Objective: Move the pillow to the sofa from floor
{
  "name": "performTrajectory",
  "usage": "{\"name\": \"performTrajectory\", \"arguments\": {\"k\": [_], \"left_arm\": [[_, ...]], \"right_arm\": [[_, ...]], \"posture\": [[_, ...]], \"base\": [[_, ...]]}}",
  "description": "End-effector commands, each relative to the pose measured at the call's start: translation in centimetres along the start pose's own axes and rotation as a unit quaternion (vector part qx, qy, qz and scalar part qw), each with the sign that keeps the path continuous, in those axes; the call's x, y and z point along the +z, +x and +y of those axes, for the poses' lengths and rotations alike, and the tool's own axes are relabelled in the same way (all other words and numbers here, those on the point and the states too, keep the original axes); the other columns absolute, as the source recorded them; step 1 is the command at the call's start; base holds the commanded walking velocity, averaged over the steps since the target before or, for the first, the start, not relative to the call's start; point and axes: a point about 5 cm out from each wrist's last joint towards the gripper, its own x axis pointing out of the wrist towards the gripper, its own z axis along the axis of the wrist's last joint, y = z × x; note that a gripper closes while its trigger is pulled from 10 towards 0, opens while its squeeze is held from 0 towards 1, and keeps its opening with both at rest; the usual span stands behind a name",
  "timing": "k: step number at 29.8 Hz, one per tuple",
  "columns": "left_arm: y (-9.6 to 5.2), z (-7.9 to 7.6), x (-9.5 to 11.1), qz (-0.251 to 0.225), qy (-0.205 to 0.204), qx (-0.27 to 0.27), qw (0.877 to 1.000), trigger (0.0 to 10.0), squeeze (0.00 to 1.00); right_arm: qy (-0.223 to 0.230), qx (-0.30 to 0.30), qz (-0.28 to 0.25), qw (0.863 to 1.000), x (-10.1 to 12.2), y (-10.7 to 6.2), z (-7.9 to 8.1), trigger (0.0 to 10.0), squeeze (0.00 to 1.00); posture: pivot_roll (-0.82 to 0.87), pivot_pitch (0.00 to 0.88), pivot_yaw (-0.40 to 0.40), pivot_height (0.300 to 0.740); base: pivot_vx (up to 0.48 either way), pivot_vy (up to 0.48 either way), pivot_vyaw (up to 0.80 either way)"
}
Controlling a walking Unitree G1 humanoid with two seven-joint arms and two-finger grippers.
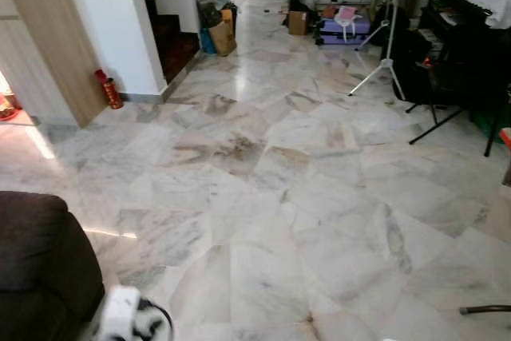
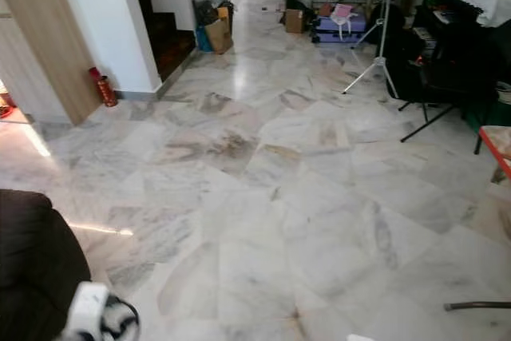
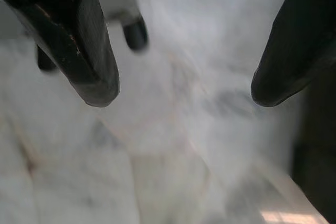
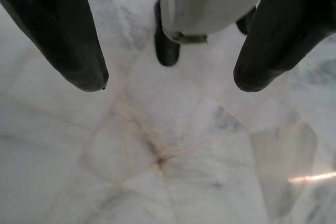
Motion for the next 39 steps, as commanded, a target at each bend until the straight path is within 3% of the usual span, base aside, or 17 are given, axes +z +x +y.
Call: {"name": "performTrajectory", "arguments": {"k": [1, 5, 9, 15, 22, 27, 30, 39], "left_arm": [[-0.2, 1.2, 0.0, 0.006, -0.003, 0.014, 1.000, 10.0, 0.00], [-0.2, 1.1, -0.4, 0.011, -0.006, 0.014, 1.000, 10.0, 0.00], [-0.4, 0.8, -1.3, 0.020, -0.030, 0.023, 0.999, 10.0, 0.00], [-0.8, 0.2, -2.8, 0.034, -0.044, 0.023, 0.998, 10.0, 0.00], [-0.9, 0.4, -3.1, 0.036, -0.042, 0.025, 0.998, 10.0, 0.00], [-0.9, 0.5, -3.1, 0.035, -0.041, 0.023, 0.998, 10.0, 0.00], [-0.9, 0.5, -3.1, 0.034, -0.040, 0.022, 0.998, 10.0, 0.00], [-0.9, 0.6, -2.9, 0.030, -0.053, 0.030, 0.998, 10.0, 0.00]], "right_arm": [[-0.006, 0.000, -0.001, 1.000, 0.2, 0.0, -0.2, 10.0, 0.00], [-0.020, 0.004, -0.006, 1.000, 0.6, 0.1, -0.3, 10.0, 0.00], [-0.085, 0.034, -0.020, 0.996, 1.8, 0.2, 0.1, 10.0, 0.00], [-0.134, 0.066, -0.043, 0.988, 3.7, 0.5, 0.9, 10.0, 0.00], [-0.089, 0.060, -0.047, 0.993, 3.3, 0.6, 1.5, 10.0, 0.00], [-0.102, 0.055, -0.028, 0.993, 2.3, 0.5, 1.4, 10.0, 0.00], [-0.087, 0.036, -0.037, 0.995, 2.1, 0.3, 0.9, 10.0, 0.00], [-0.107, 0.034, -0.027, 0.993, 2.0, 0.4, 0.8, 10.0, 0.00]], "posture": [[-0.10, 0.000, 0.045, 0.740], [-0.11, 0.000, 0.017, 0.740], [-0.09, 0.000, -0.025, 0.740], [-0.08, 0.000, -0.028, 0.740], [-0.08, 0.000, -0.013, 0.740], [-0.08, 0.000, -0.008, 0.740], [-0.07, 0.000, -0.011, 0.740], [-0.04, 0.000, -0.036, 0.740]], "base": [[0.000, 0.000, 0.00], [0.000, 0.000, 0.00], [0.000, 0.000, 0.00], [0.000, 0.000, 0.00], [0.000, 0.000, 0.00], [0.000, 0.000, 0.00], [0.000, 0.000, 0.14], [0.000, 0.000, 0.80]]}}
